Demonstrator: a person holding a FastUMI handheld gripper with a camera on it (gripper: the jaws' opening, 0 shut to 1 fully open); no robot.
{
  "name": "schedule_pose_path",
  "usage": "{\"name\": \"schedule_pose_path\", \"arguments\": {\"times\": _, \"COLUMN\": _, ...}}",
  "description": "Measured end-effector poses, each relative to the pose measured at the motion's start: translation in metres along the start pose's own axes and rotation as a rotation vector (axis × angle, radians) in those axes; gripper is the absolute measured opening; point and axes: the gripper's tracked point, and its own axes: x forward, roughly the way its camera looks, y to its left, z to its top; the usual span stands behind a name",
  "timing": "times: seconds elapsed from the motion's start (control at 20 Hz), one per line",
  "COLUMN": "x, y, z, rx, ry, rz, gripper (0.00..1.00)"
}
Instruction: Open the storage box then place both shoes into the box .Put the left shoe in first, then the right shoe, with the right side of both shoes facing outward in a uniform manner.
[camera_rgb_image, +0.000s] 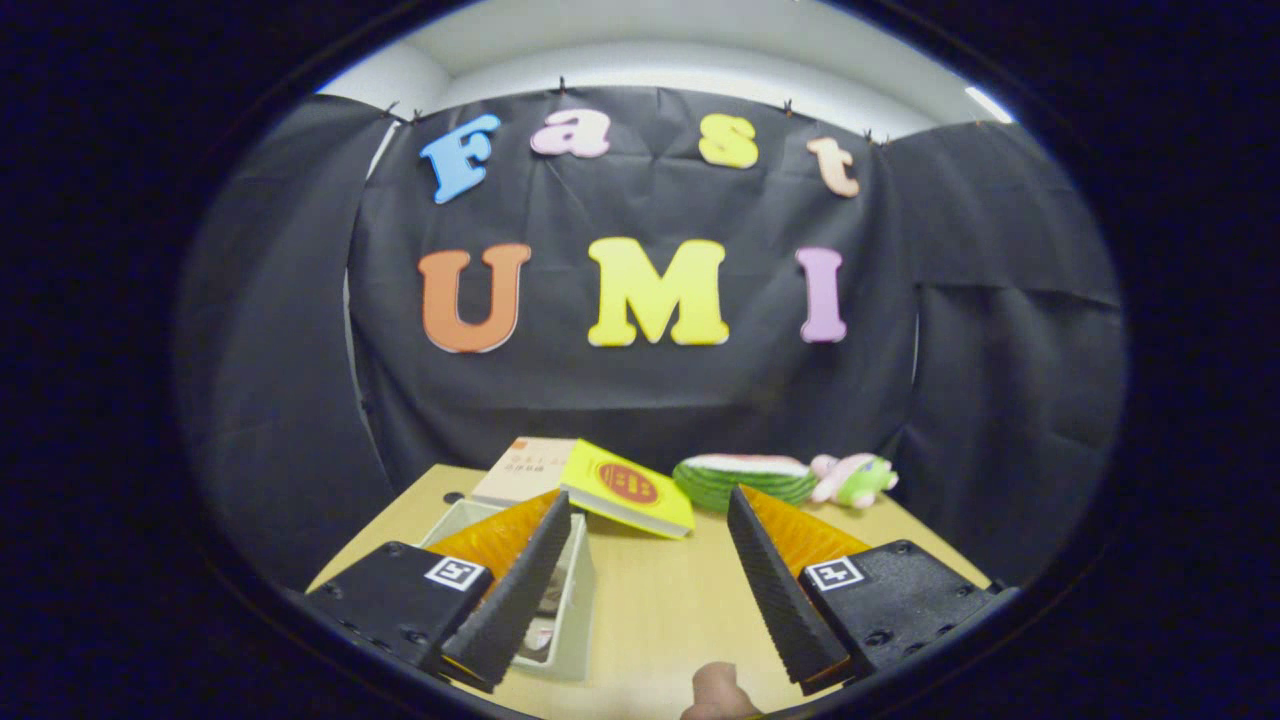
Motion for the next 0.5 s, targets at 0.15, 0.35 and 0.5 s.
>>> {"name": "schedule_pose_path", "arguments": {"times": 0.15, "x": -0.036, "y": -0.007, "z": 0.015, "rx": -0.002, "ry": -0.081, "rz": 0.003, "gripper": 1.00}}
{"name": "schedule_pose_path", "arguments": {"times": 0.35, "x": -0.066, "y": -0.026, "z": 0.021, "rx": 0.007, "ry": -0.099, "rz": 0.021, "gripper": 1.00}}
{"name": "schedule_pose_path", "arguments": {"times": 0.5, "x": -0.083, "y": -0.035, "z": 0.019, "rx": -0.010, "ry": -0.100, "rz": 0.023, "gripper": 1.00}}
